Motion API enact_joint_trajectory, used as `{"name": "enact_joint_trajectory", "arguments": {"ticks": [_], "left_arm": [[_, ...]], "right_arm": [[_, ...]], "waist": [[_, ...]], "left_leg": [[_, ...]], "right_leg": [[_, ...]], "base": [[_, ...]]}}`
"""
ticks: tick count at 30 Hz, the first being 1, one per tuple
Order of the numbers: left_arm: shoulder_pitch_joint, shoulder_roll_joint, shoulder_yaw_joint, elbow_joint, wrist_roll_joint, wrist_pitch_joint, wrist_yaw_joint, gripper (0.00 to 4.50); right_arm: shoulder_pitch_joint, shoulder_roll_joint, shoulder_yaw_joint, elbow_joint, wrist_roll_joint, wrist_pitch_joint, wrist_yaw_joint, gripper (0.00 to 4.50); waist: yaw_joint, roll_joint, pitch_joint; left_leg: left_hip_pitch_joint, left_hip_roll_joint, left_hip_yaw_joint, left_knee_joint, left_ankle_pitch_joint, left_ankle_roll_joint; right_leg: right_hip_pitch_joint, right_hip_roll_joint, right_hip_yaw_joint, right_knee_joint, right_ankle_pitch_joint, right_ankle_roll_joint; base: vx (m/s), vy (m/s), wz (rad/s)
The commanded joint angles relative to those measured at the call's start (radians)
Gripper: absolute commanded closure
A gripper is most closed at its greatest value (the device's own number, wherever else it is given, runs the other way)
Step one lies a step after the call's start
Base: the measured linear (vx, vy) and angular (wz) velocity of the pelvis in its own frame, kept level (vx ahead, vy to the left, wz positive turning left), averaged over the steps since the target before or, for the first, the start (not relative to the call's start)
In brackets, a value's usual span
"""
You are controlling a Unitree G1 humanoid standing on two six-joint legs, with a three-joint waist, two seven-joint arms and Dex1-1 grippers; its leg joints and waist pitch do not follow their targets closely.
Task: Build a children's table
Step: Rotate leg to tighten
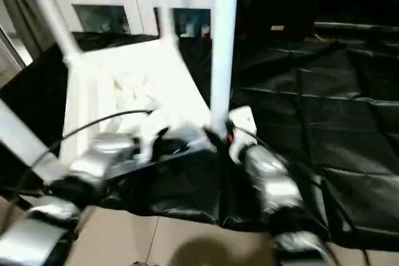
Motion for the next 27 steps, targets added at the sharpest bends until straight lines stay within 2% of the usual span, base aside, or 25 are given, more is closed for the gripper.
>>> {"name": "enact_joint_trajectory", "arguments": {"ticks": [1, 2, 3, 4, 5, 6, 7, 8, 9, 10, 11, 12, 13, 14, 15, 16, 17, 18, 21, 23, 25, 27], "left_arm": [[-0.029, -0.044, 0.014, -0.010, -0.012, -0.016, 0.050, 4.50], [-0.026, -0.050, 0.008, -0.016, -0.016, -0.017, 0.036, 4.50], [-0.025, -0.054, 0.005, -0.017, -0.017, -0.020, 0.031, 4.50], [-0.024, -0.055, 0.005, -0.018, -0.018, -0.021, 0.025, 4.50], [-0.024, -0.055, 0.005, -0.019, -0.019, -0.021, 0.023, 4.50], [-0.015, -0.032, 0.002, -0.029, -0.029, -0.030, -0.028, 4.50], [-0.010, -0.019, 0.001, -0.036, -0.036, -0.034, -0.058, 4.50], [-0.006, -0.009, -0.001, -0.041, -0.041, -0.037, -0.080, 4.50], [0.000, 0.006, -0.005, -0.050, -0.044, -0.036, -0.106, 4.50], [0.004, 0.014, -0.007, -0.055, -0.044, -0.037, -0.121, 4.50], [0.010, 0.030, -0.011, -0.062, -0.044, -0.040, -0.148, 4.50], [0.016, 0.048, -0.014, -0.071, -0.046, -0.042, -0.178, 4.50], [0.022, 0.064, -0.016, -0.078, -0.050, -0.044, -0.205, 4.50], [0.028, 0.081, -0.017, -0.087, -0.055, -0.043, -0.236, 4.50], [0.033, 0.094, -0.019, -0.095, -0.061, -0.041, -0.261, 4.50], [0.048, 0.128, -0.021, -0.120, -0.080, -0.027, -0.333, 4.50], [0.053, 0.140, -0.022, -0.131, -0.088, -0.020, -0.361, 4.50], [0.058, 0.151, -0.022, -0.141, -0.095, -0.014, -0.388, 4.50], [0.069, 0.184, -0.025, -0.163, -0.104, 0.000, -0.446, 4.50], [0.074, 0.199, -0.026, -0.172, -0.109, 0.006, -0.466, 4.50], [0.077, 0.208, -0.023, -0.177, -0.112, 0.009, -0.478, 4.50], [0.079, 0.210, -0.021, -0.185, -0.116, 0.012, -0.480, 4.50]], "right_arm": [[0.037, 0.060, 0.066, 0.056, -0.021, 0.050, 0.043, 1.86], [0.035, 0.068, 0.058, 0.048, 0.006, 0.066, 0.074, 1.86], [0.034, 0.073, 0.052, 0.043, 0.023, 0.077, 0.092, 1.30], [0.034, 0.073, 0.052, 0.033, 0.033, 0.082, 0.113, 1.16], [0.034, 0.071, 0.054, 0.026, 0.035, 0.082, 0.121, 1.16], [0.043, 0.035, 0.091, -0.011, 0.025, 0.073, 0.195, 1.14], [0.047, 0.017, 0.107, -0.023, 0.020, 0.065, 0.224, 0.99], [0.049, 0.004, 0.117, -0.030, 0.016, 0.058, 0.242, 0.99], [0.053, -0.013, 0.122, -0.039, 0.022, 0.055, 0.271, 0.85], [0.055, -0.023, 0.124, -0.044, 0.026, 0.054, 0.288, 0.85], [0.057, -0.038, 0.125, -0.054, 0.035, 0.055, 0.318, 0.85], [0.060, -0.059, 0.125, -0.067, 0.046, 0.059, 0.356, 0.85], [0.062, -0.076, 0.126, -0.080, 0.055, 0.061, 0.392, 0.85], [0.066, -0.095, 0.128, -0.096, 0.064, 0.066, 0.432, 0.85], [0.069, -0.110, 0.129, -0.109, 0.070, 0.070, 0.463, 0.85], [0.076, -0.147, 0.133, -0.138, 0.087, 0.081, 0.536, 0.85], [0.077, -0.160, 0.135, -0.149, 0.093, 0.085, 0.563, 0.85], [0.080, -0.172, 0.136, -0.160, 0.098, 0.090, 0.586, 0.85], [0.085, -0.214, 0.155, -0.176, 0.094, 0.088, 0.656, 0.85], [0.087, -0.235, 0.164, -0.179, 0.088, 0.087, 0.688, 0.85], [0.087, -0.250, 0.171, -0.181, 0.087, 0.093, 0.708, 0.85], [0.087, -0.255, 0.171, -0.184, 0.093, 0.101, 0.719, 0.97]], "waist": [[-0.004, -0.006, -0.038], [-0.005, -0.008, -0.039], [-0.004, -0.006, -0.041], [-0.005, -0.005, -0.041], [-0.005, -0.006, -0.041], [-0.005, -0.011, -0.043], [-0.005, -0.011, -0.043], [-0.002, -0.010, -0.046], [-0.004, -0.014, -0.047], [-0.003, -0.019, -0.048], [-0.002, -0.016, -0.049], [-0.002, -0.020, -0.049], [0.000, -0.017, -0.051], [0.001, -0.018, -0.053], [0.001, -0.017, -0.058], [0.000, -0.030, -0.060], [0.004, -0.025, -0.063], [0.005, -0.019, -0.064], [0.009, -0.023, -0.073], [0.015, -0.025, -0.071], [0.022, -0.025, -0.068], [0.025, -0.024, -0.064]], "left_leg": [[0.031, 0.026, -0.025, -0.078, -0.431, -0.018], [0.027, 0.027, -0.024, -0.080, -0.419, -0.009], [0.024, 0.028, -0.024, -0.081, -0.403, -0.003], [0.024, 0.029, -0.023, -0.082, -0.401, -0.001], [0.024, 0.030, -0.023, -0.082, -0.400, 0.000], [0.020, 0.031, -0.024, -0.083, -0.391, 0.002], [0.020, 0.031, -0.024, -0.083, -0.391, 0.002], [0.021, 0.032, -0.023, -0.081, -0.372, 0.008], [0.013, 0.031, -0.020, -0.079, -0.331, 0.022], [0.013, 0.030, -0.019, -0.078, -0.322, 0.028], [0.014, 0.031, -0.018, -0.075, -0.314, 0.034], [0.013, 0.033, -0.015, -0.073, -0.293, 0.049], [0.013, 0.033, -0.016, -0.071, -0.280, 0.054], [0.009, 0.032, -0.015, -0.068, -0.245, 0.067], [0.006, 0.034, -0.015, -0.063, -0.191, 0.087], [0.006, 0.033, -0.013, -0.059, -0.175, 0.097], [0.005, 0.033, -0.015, -0.055, -0.154, 0.107], [0.007, 0.036, -0.012, -0.051, -0.126, 0.130], [0.008, 0.035, -0.009, -0.038, -0.066, 0.164], [0.007, 0.036, -0.008, -0.036, -0.057, 0.174], [0.010, 0.038, -0.007, -0.038, -0.081, 0.164], [0.013, 0.041, -0.007, -0.044, -0.125, 0.136]], "right_leg": [[0.014, -0.045, 0.022, -0.105, -0.465, -0.129], [0.018, -0.043, 0.022, -0.104, -0.436, -0.133], [0.021, -0.043, 0.021, -0.101, -0.402, -0.141], [0.021, -0.041, 0.020, -0.099, -0.377, -0.149], [0.022, -0.041, 0.020, -0.098, -0.366, -0.154], [0.026, -0.041, 0.019, -0.093, -0.337, -0.164], [0.026, -0.041, 0.019, -0.093, -0.337, -0.164], [0.029, -0.041, 0.019, -0.090, -0.307, -0.170], [0.033, -0.041, 0.018, -0.084, -0.246, -0.188], [0.036, -0.042, 0.017, -0.084, -0.245, -0.192], [0.036, -0.044, 0.017, -0.081, -0.240, -0.196], [0.034, -0.044, 0.019, -0.082, -0.225, -0.202], [0.037, -0.046, 0.018, -0.079, -0.214, -0.206], [0.041, -0.044, 0.016, -0.075, -0.182, -0.213], [0.042, -0.043, 0.015, -0.064, -0.100, -0.233], [0.043, -0.040, 0.014, -0.061, -0.072, -0.240], [0.046, -0.041, 0.013, -0.052, -0.039, -0.249], [0.041, -0.040, 0.014, -0.049, 0.016, -0.266], [0.040, -0.037, 0.012, -0.034, 0.125, -0.294], [0.037, -0.037, 0.011, -0.034, 0.128, -0.298], [0.036, -0.039, 0.012, -0.036, 0.076, -0.295], [0.033, -0.039, 0.014, -0.042, 0.004, -0.290]], "base": [[0.000, 0.000, 0.00], [0.000, 0.000, 0.00], [0.000, 0.000, 0.00], [0.000, 0.000, 0.00], [0.000, 0.000, 0.00], [0.000, 0.000, 0.00], [0.000, 0.000, 0.00], [0.000, 0.000, 0.00], [0.000, 0.000, 0.00], [0.000, 0.000, 0.00], [0.057, -0.009, -0.01], [0.000, 0.000, 0.00], [0.000, 0.000, 0.00], [0.000, 0.000, 0.00], [0.000, 0.000, 0.00], [0.000, 0.000, 0.00], [0.072, -0.002, -0.03], [0.000, 0.000, 0.00], [0.000, 0.000, 0.00], [0.000, 0.000, 0.00], [0.000, 0.000, 0.00], [0.000, 0.000, 0.00]]}}
